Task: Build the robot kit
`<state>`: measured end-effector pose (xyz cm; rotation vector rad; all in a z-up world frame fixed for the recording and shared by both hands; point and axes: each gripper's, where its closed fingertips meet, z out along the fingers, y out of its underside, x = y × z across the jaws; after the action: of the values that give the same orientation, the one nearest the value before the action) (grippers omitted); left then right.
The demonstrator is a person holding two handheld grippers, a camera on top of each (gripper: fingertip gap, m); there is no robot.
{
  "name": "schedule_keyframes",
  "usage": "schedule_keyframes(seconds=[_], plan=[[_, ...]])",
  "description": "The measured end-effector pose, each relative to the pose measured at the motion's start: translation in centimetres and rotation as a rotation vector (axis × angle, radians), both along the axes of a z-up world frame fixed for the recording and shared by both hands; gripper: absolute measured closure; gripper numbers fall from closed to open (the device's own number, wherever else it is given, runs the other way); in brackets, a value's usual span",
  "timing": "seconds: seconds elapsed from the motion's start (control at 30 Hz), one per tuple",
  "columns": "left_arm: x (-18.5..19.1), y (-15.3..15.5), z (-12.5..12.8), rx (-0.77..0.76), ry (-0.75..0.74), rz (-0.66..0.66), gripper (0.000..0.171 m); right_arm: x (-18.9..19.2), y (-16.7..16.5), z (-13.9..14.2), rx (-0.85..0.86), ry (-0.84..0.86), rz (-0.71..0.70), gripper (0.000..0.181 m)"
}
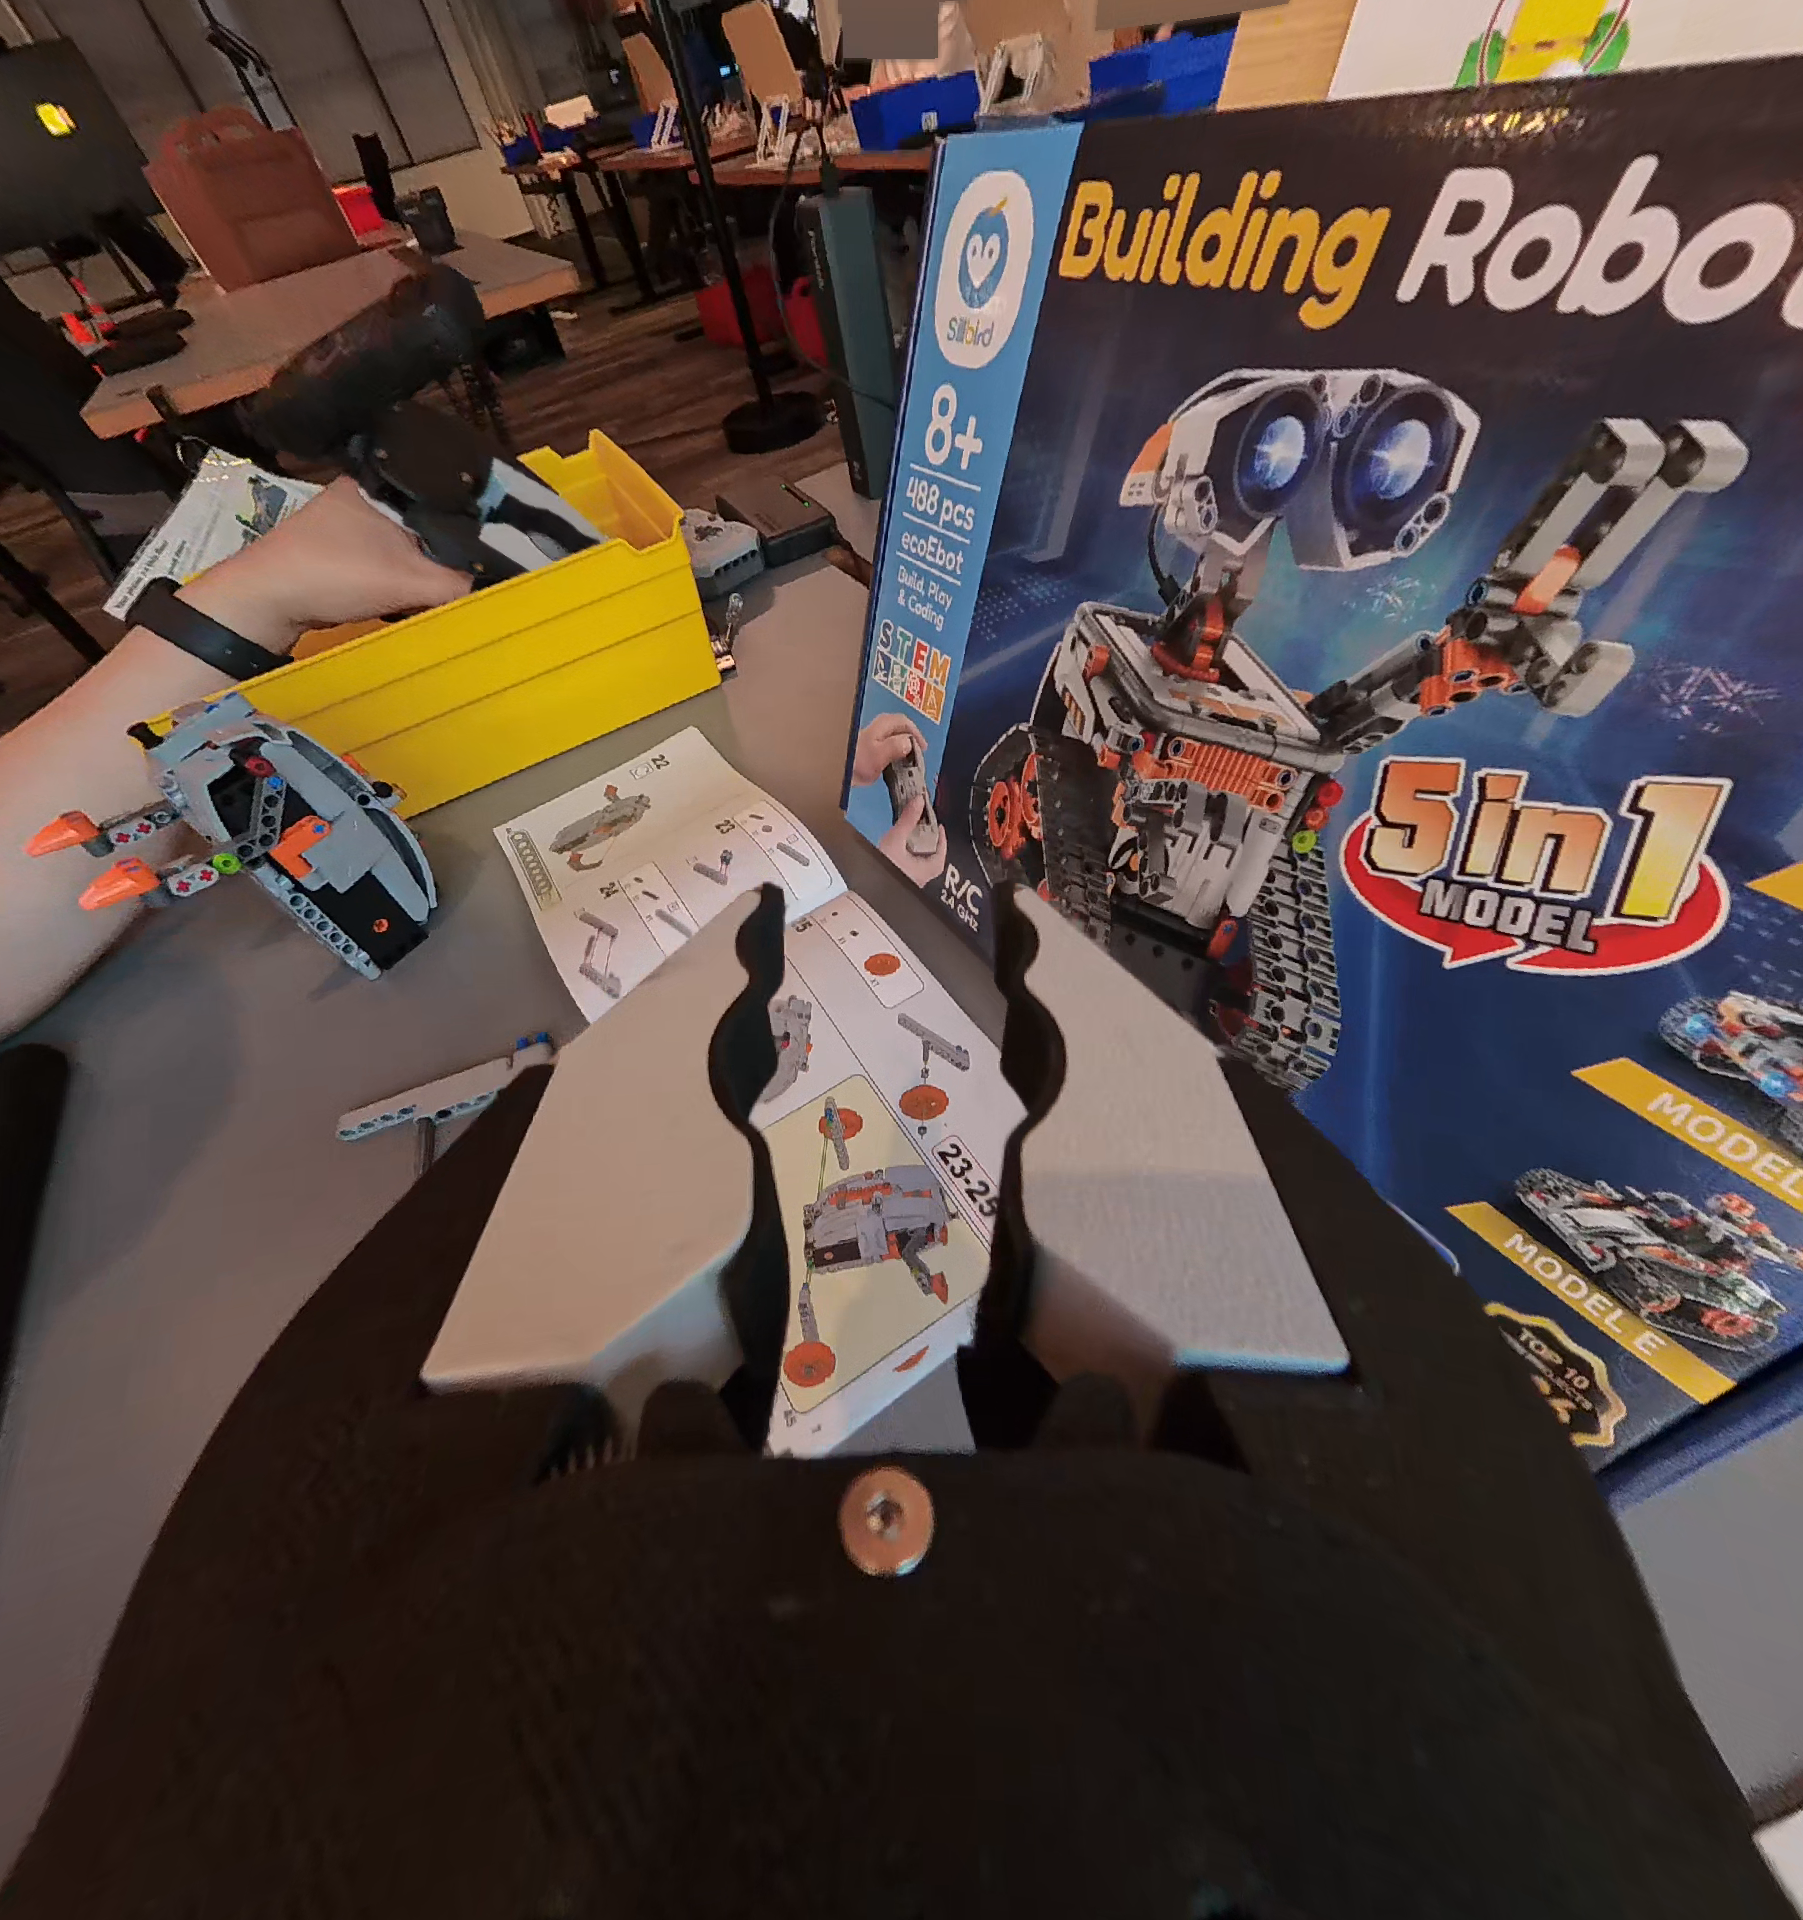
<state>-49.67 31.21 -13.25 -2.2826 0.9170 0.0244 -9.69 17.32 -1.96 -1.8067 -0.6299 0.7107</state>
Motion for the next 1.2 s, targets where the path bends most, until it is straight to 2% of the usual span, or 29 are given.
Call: schedule_keyframes(seconds=[0.1, 0.2, 0.33, 0.43, 0.5, 0.53, 0.6, 0.67, 0.77, 0.87, 0.97, 1.2], plan=[[-0.6, 0.1, 0.1, 0.013, 0.064, 0.017, 0.134, 0.2, -0.1, -0.2, -0.018, -0.012, 0.001, 0.142], [-0.6, 0.0, 1.2, 0.035, 0.052, 0.025, 0.134, 0.1, -0.1, -0.2, -0.022, -0.014, 0.005, 0.142], [0.9, -0.9, 5.5, 0.099, -0.066, 0.015, 0.134, -0.1, -0.2, -0.5, -0.025, -0.05, 0.007, 0.142], [4.9, -3.5, 11.4, 0.135, -0.292, -0.061, 0.134, -0.9, -0.6, 0.1, 0.028, -0.094, 0.025, 0.142], [10.0, -7.5, 16.0, 0.11, -0.529, -0.221, 0.134, -2.2, -1.5, 1.6, 0.136, -0.14, 0.069, 0.138], [12.6, -10.0, 18.0, 0.075, -0.644, -0.314, 0.135, -3.5, -2.6, 2.6, 0.219, -0.167, 0.12, 0.13], [17.0, -15.0, 20.3, -0.04, -0.79, -0.472, 0.134, -6.3, -5.2, 4.4, 0.402, -0.25, 0.222, 0.126], [20.6, -18.9, 20.7, -0.165, -0.852, -0.577, 0.134, -8.7, -7.4, 5.7, 0.584, -0.365, 0.253, 0.124], [24.3, -22.8, 21.3, -0.337, -0.988, -0.662, 0.134, -11.4, -9.9, 7.1, 0.795, -0.493, 0.254, 0.122], [26.0, -25.3, 21.6, -0.495, -1.08, -0.736, 0.135, -13.3, -12.1, 8.9, 0.916, -0.445, 0.251, 0.121], [26.5, -26.1, 21.6, -0.594, -1.139, -0.761, 0.135, -13.7, -12.7, 10.3, 0.942, -0.396, 0.208, 0.121], [27.3, -26.5, 21.2, -0.68, -1.187, -0.745, 0.134, -14.0, -11.9, 10.5, 0.865, -0.355, 0.15, 0.123]])
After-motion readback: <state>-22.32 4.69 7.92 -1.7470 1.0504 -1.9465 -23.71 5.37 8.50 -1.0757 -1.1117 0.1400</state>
